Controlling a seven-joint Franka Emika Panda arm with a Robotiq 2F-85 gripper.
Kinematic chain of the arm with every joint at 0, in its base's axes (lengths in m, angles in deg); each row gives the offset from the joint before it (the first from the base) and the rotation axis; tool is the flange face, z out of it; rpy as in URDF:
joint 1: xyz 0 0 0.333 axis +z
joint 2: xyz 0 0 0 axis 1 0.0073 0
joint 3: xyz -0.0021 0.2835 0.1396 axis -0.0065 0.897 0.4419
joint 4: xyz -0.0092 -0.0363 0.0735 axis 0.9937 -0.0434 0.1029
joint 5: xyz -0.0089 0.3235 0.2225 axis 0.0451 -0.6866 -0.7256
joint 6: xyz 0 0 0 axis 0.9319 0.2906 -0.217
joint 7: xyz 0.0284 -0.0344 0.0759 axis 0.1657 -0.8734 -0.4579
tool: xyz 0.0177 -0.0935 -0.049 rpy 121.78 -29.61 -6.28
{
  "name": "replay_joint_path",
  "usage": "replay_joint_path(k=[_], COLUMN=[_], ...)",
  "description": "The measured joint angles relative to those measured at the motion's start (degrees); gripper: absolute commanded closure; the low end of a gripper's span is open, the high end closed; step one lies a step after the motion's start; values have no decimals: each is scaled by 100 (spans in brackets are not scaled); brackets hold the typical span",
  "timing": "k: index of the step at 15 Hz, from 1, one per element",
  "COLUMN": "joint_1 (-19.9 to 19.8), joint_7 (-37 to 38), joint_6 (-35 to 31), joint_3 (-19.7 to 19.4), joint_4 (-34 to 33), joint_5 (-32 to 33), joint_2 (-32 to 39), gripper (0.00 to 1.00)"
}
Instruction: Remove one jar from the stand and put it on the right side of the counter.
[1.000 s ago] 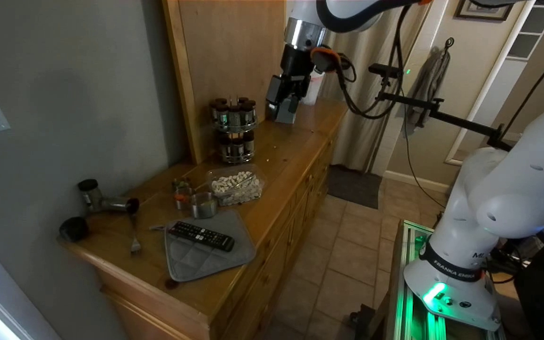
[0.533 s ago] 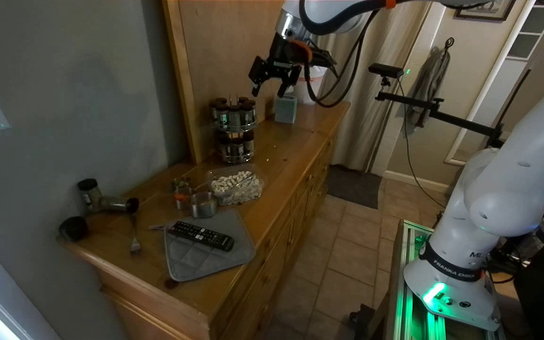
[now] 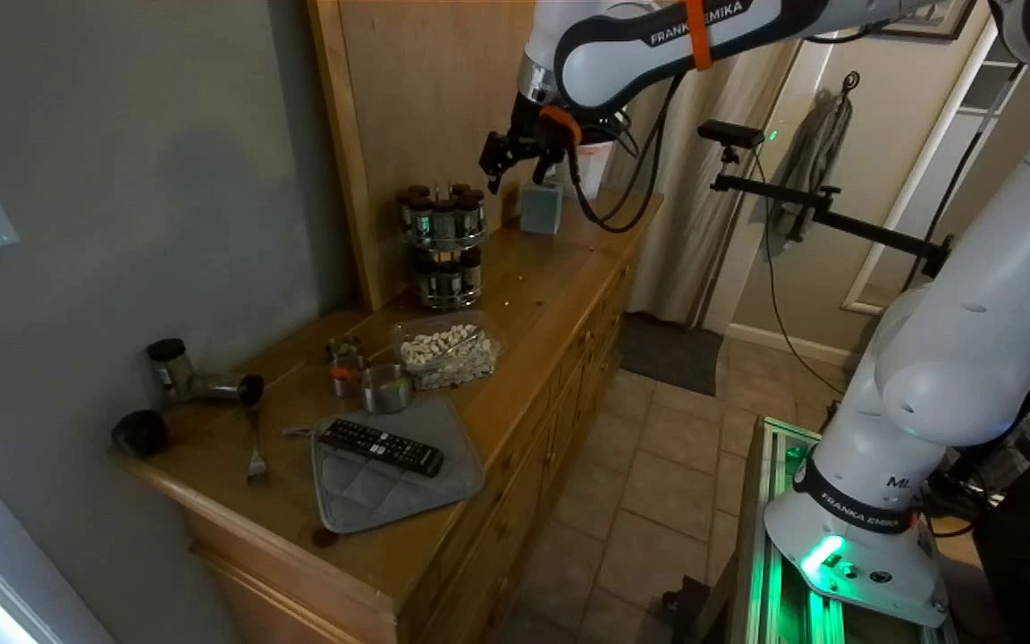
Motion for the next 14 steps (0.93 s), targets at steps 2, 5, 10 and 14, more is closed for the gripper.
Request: replay_joint_path(k=[2, 5, 10, 14], joint_1=[32, 49, 71, 105], joint_7=[-541, -733, -791, -1203], joint_6=[-50, -63, -62, -114], joint_3=[-62, -92, -95, -168], joint_4=[-84, -180, -183, -201], joint_5=[-46, -46, -61, -438], joint_2=[168, 289, 291, 387], gripper=[0, 0, 0, 0])
